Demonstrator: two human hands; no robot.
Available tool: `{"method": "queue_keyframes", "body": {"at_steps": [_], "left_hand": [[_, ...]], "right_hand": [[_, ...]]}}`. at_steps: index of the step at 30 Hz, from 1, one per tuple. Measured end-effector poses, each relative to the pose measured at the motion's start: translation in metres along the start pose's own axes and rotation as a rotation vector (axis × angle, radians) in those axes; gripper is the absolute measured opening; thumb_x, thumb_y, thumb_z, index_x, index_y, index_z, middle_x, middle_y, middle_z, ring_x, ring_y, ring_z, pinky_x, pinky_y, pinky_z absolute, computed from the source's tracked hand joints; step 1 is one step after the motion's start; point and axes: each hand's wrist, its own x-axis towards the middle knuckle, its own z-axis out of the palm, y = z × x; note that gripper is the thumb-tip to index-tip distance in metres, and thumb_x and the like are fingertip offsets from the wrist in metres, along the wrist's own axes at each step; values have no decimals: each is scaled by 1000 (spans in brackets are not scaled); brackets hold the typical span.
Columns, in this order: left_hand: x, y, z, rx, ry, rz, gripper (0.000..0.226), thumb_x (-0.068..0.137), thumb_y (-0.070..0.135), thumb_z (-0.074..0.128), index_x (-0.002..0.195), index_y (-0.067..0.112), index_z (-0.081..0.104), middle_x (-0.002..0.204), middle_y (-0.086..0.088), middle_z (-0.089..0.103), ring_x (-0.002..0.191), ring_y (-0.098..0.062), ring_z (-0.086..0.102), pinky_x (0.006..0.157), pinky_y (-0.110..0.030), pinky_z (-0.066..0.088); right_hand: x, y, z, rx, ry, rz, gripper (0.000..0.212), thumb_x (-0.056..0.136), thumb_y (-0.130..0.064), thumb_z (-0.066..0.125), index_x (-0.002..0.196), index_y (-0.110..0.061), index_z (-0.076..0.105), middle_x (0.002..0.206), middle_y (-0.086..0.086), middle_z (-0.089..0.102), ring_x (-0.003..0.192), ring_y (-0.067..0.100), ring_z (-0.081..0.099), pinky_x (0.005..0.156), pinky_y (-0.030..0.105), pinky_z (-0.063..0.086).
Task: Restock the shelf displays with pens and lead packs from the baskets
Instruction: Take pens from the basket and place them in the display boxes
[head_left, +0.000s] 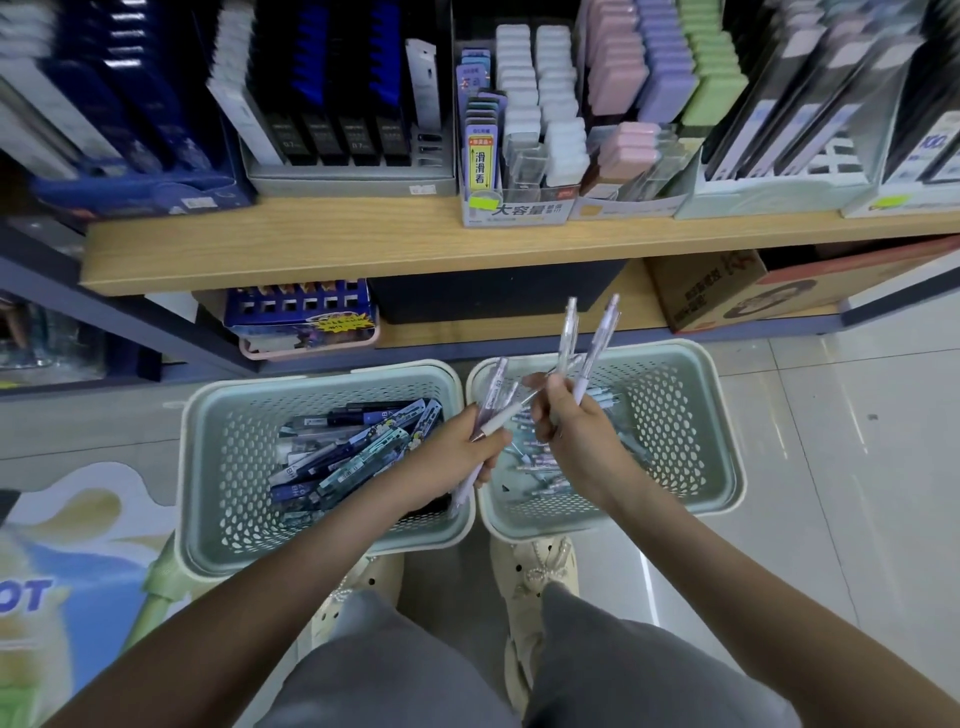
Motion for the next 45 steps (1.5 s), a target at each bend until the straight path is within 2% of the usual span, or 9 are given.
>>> {"method": "queue_keyframes", "body": {"at_steps": [7, 10, 16, 23, 31, 34, 40, 43, 45], "left_hand": [[-5, 0, -13, -158, -180, -43, 23, 89, 29, 61, 102, 14, 51, 78, -1, 56, 68, -14, 55, 69, -28, 48], [-3, 3, -12, -265, -136, -17, 7, 98, 18, 50, 100, 12, 51, 78, -4, 58, 65, -14, 58, 66, -28, 50], [-4, 9, -5, -309, 20, 45, 19, 101, 9, 45, 116, 3, 53, 80, -9, 64, 70, -16, 66, 71, -30, 58], [-25, 18, -13, -582, 259, 53, 21, 96, 11, 54, 116, 7, 60, 115, -23, 65, 107, -38, 61, 101, -54, 45], [-100, 76, -17, -748, 250, 235, 17, 95, 11, 54, 108, 5, 62, 102, -15, 66, 90, -27, 63, 94, -46, 49], [-136, 97, -22, -769, 298, 291, 9, 95, 10, 56, 100, 7, 63, 93, -12, 67, 79, -22, 65, 75, -36, 57], [-214, 132, -53, -661, 402, 427, 32, 93, 16, 60, 120, -3, 61, 95, -12, 69, 81, -22, 66, 77, -33, 57], [-252, 151, -70, -618, 437, 498, 33, 93, 15, 60, 121, -4, 59, 99, -15, 66, 91, -27, 62, 89, -41, 52], [-277, 166, -81, -578, 441, 546, 25, 94, 15, 60, 114, 1, 62, 95, -15, 66, 87, -27, 63, 81, -38, 56]], "right_hand": [[1, -7, 4, -201, -55, -4, 27, 98, -31, 49, 87, -8, 55, 65, -2, 49, 61, 12, 41, 65, 31, 35], [-3, -17, 15, -313, -140, -16, 25, 99, -27, 48, 90, -5, 54, 62, -3, 49, 58, 10, 43, 61, 25, 37], [-13, -30, 30, -274, -161, -39, 13, 100, -14, 44, 102, -6, 35, 65, 4, 49, 46, 2, 47, 47, 15, 41], [-24, -44, 35, -407, -260, -39, 9, 99, -16, 50, 91, -14, 46, 73, 6, 55, 52, 10, 42, 48, 20, 35], [-71, -103, 88, -604, -279, -285, 21, 104, -27, 32, 88, -15, 40, 67, -6, 41, 50, -3, 42, 55, 17, 36], [-91, -128, 112, -660, -291, -368, 22, 104, -27, 32, 85, -23, 40, 70, -7, 46, 54, -3, 44, 60, 22, 37], [-137, -188, 159, -582, -384, -420, 23, 102, -16, 41, 82, -17, 54, 53, -19, 50, 50, -8, 45, 54, 9, 33], [-156, -219, 182, -580, -439, -448, 19, 100, -15, 46, 88, -12, 61, 59, -5, 42, 56, 10, 42, 55, 19, 29], [-168, -238, 198, -599, -482, -487, 21, 100, -20, 48, 92, -12, 66, 64, 3, 51, 66, 22, 44, 59, 25, 33]]}}
